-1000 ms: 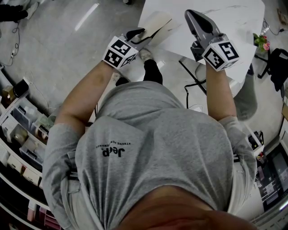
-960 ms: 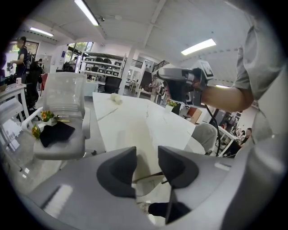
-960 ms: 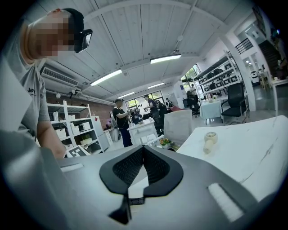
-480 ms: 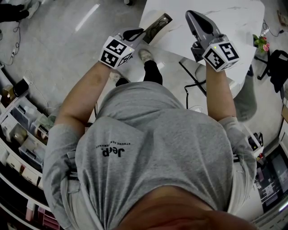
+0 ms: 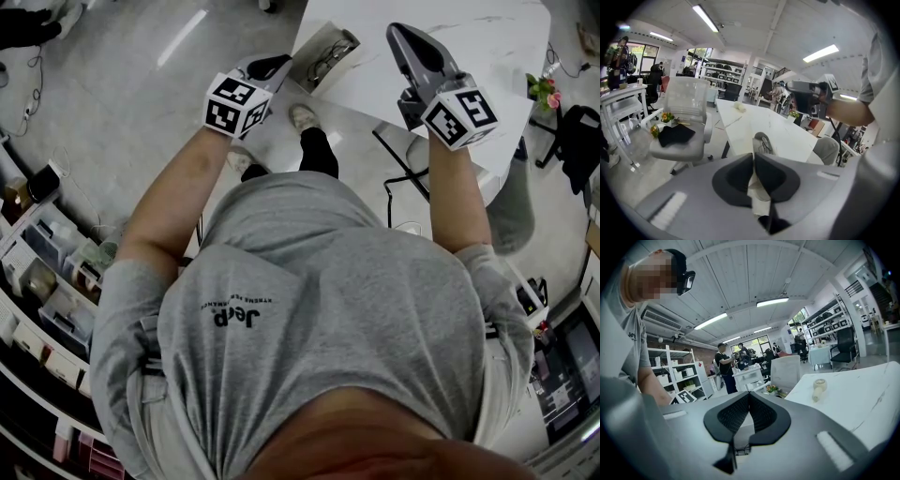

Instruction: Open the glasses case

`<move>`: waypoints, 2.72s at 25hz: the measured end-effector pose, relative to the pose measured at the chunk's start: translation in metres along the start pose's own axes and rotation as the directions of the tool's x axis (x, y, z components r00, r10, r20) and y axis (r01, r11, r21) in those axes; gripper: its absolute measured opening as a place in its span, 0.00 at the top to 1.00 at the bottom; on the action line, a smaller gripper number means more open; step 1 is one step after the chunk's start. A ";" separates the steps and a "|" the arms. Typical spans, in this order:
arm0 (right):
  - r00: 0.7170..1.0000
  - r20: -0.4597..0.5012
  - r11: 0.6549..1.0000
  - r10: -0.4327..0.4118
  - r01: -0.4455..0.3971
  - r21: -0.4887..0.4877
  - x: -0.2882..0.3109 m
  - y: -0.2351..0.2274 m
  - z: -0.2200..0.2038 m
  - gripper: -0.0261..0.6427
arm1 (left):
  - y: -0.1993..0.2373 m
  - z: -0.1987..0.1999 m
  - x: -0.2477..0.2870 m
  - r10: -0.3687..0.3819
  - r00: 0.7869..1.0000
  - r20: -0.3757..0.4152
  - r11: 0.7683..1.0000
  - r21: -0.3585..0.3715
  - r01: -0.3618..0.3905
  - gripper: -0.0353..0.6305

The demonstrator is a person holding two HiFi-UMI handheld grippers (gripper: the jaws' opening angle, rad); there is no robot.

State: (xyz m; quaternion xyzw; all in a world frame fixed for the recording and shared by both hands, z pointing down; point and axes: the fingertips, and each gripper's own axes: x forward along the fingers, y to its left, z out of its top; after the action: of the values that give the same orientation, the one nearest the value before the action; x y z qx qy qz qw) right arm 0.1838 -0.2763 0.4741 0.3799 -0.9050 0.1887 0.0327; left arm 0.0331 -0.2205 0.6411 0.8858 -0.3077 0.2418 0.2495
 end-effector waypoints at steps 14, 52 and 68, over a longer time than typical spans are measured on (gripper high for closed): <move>1.000 -0.003 1.000 0.007 -0.007 -0.008 0.005 0.002 0.002 0.96 | 0.020 -0.007 0.001 0.034 0.999 -0.038 0.994 -0.105 -0.037 0.85; 0.944 -0.027 0.924 0.329 -0.328 -0.200 0.107 0.213 0.103 0.96 | 0.049 0.100 -0.321 0.347 0.795 0.497 0.936 -0.136 -0.323 0.74; 0.702 -0.163 0.665 0.693 -0.710 -0.232 0.206 0.446 0.098 0.96 | 0.048 0.033 -0.577 0.690 0.445 0.571 0.693 -0.342 -0.635 0.86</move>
State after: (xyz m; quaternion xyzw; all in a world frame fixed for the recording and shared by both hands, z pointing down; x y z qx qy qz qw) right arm -0.2660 -0.1655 0.2841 -0.0118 -0.9968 0.0697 0.0378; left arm -0.3904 -0.0281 0.2945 0.7081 -0.7045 -0.0227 0.0430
